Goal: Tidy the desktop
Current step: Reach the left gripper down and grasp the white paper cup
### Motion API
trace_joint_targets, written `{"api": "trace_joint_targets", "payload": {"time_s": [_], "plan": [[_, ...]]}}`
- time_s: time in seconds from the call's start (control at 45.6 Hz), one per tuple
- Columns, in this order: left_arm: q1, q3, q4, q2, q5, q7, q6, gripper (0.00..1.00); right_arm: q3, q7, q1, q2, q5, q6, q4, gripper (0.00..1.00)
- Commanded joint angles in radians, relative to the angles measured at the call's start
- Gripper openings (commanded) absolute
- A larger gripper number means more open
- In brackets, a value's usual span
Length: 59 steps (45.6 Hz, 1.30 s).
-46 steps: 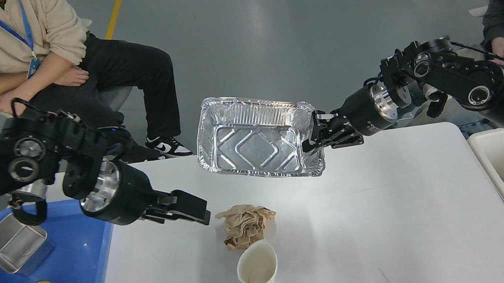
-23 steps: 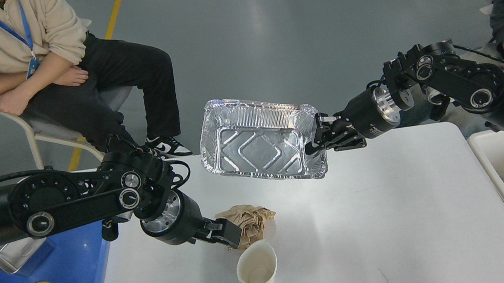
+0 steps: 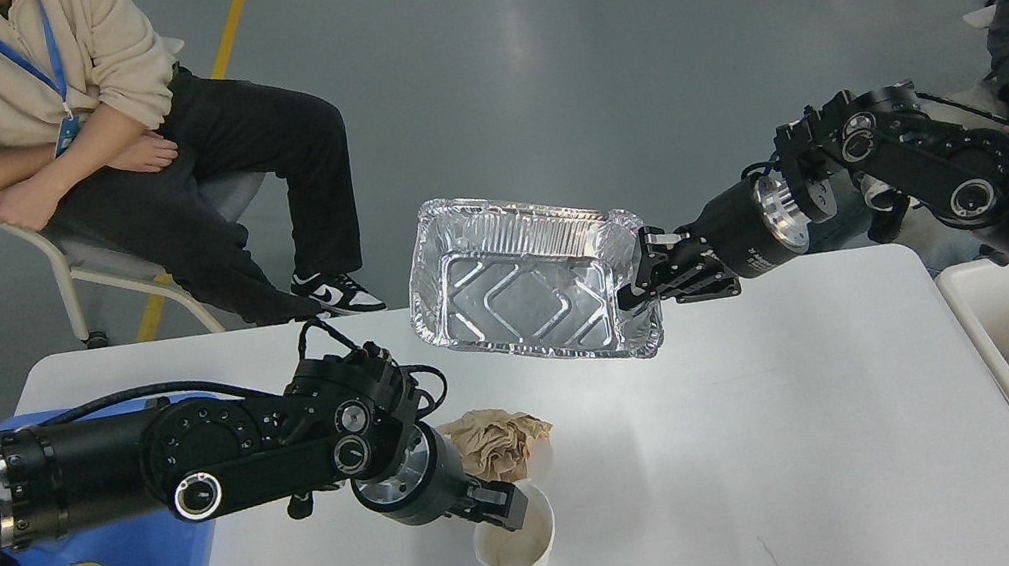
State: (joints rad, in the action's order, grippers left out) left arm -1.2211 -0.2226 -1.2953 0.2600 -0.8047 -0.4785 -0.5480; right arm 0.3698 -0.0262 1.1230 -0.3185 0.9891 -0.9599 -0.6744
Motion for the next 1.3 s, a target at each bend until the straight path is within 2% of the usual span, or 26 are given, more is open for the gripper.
{"api": "trace_joint_targets", "payload": {"time_s": [0.0,0.088,0.154,0.263,0.417,0.527,0.702,0.856,0.966,1.273], "plan": [[0.005,-0.003,0.028,-0.037,-0.016,-0.002,0.003,0.62,0.000,0.000,-0.005,-0.013,-0.001,0.000,-0.011,0.00],[0.011,-0.001,0.036,-0.051,-0.025,0.000,0.003,0.59,0.001,-0.001,-0.008,-0.016,-0.001,0.000,-0.013,0.00],[0.020,-0.003,0.037,-0.054,-0.025,-0.002,0.002,0.53,0.001,-0.001,-0.012,-0.022,-0.001,0.000,-0.013,0.00],[0.025,-0.003,0.037,-0.054,-0.025,-0.002,-0.003,0.26,0.001,-0.001,-0.014,-0.028,-0.001,0.000,-0.019,0.00],[0.028,-0.001,0.037,-0.056,-0.025,-0.002,-0.013,0.01,0.006,-0.001,-0.015,-0.028,-0.001,0.000,-0.019,0.00],[0.014,0.002,0.033,-0.050,-0.024,-0.002,-0.036,0.00,0.008,-0.001,-0.017,-0.028,-0.001,0.000,-0.019,0.00],[-0.047,0.051,0.008,-0.010,-0.010,-0.005,-0.145,0.00,0.008,0.000,-0.019,-0.027,-0.001,0.000,-0.019,0.00],[-0.147,0.143,-0.050,0.050,0.041,-0.029,-0.309,0.00,0.008,0.000,-0.019,-0.025,-0.001,0.000,-0.019,0.00],[-0.257,0.164,-0.084,0.074,0.116,-0.031,-0.404,0.00,0.008,0.000,-0.019,-0.022,-0.001,0.000,-0.019,0.00],[-0.656,0.160,-0.099,0.081,0.476,-0.029,-0.412,0.00,0.005,0.005,-0.020,-0.011,0.002,0.000,-0.010,0.00]]}}
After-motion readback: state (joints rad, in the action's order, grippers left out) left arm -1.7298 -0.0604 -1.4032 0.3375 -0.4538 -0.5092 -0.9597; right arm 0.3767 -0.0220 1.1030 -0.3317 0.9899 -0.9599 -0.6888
